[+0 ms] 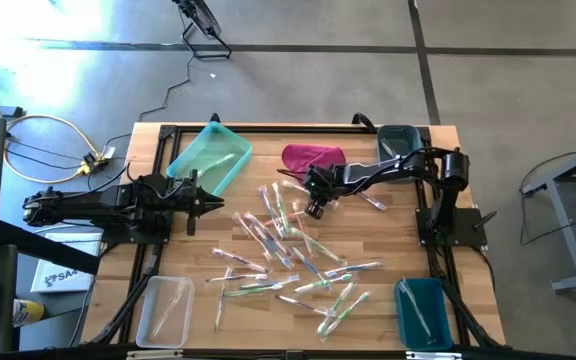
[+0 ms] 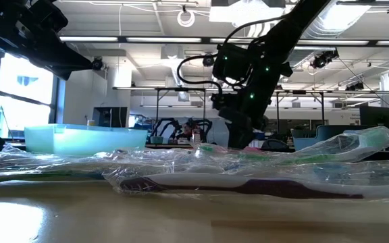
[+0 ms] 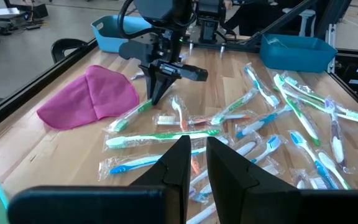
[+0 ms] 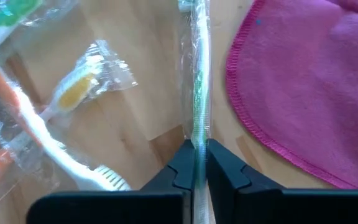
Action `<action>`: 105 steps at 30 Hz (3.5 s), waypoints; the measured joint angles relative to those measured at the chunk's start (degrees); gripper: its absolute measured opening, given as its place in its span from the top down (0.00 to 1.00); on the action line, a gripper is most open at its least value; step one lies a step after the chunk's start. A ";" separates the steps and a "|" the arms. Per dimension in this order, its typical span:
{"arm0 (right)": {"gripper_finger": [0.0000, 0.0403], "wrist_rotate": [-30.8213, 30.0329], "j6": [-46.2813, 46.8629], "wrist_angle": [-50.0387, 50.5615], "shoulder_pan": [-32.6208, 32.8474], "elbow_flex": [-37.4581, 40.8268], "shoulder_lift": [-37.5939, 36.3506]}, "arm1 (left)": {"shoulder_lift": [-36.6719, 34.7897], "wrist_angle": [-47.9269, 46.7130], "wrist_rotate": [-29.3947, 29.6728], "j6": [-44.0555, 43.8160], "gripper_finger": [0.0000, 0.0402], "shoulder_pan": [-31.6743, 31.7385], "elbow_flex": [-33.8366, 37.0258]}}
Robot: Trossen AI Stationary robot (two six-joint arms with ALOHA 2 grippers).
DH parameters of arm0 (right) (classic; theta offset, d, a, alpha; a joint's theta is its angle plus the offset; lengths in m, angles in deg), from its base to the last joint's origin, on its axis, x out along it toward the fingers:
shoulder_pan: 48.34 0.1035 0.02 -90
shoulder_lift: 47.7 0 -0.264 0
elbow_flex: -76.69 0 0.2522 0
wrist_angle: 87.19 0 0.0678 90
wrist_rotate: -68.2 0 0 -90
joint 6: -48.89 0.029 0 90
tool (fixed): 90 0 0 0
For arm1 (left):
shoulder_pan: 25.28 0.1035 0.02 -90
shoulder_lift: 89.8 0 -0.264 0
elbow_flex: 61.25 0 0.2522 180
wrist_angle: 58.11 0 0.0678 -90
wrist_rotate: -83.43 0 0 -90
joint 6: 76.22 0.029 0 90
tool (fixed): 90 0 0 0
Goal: Pick & Place Toothbrushes
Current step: Put the green toothbrush to the green bin
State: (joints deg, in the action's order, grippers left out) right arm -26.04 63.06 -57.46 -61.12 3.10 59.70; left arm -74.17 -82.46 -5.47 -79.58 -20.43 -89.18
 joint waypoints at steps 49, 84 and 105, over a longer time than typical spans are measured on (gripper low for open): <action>0.97 -9.12 5.45 -38.19 5.45 29.93 -29.14 | 14.22 14.88 9.73 0.04 0.88 0.02 0.02; 0.97 4.11 -5.20 -51.01 5.80 30.32 -29.09 | 48.56 67.67 -23.30 -1.38 0.88 15.38 -0.05; 0.97 1.41 -3.30 -52.70 6.10 30.32 -29.09 | 69.39 66.49 -27.57 -3.60 0.56 15.05 -18.59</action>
State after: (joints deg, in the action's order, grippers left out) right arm -24.63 59.76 -110.16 -55.02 33.41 30.61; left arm -4.78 -15.97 -33.04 -83.18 -5.38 -107.77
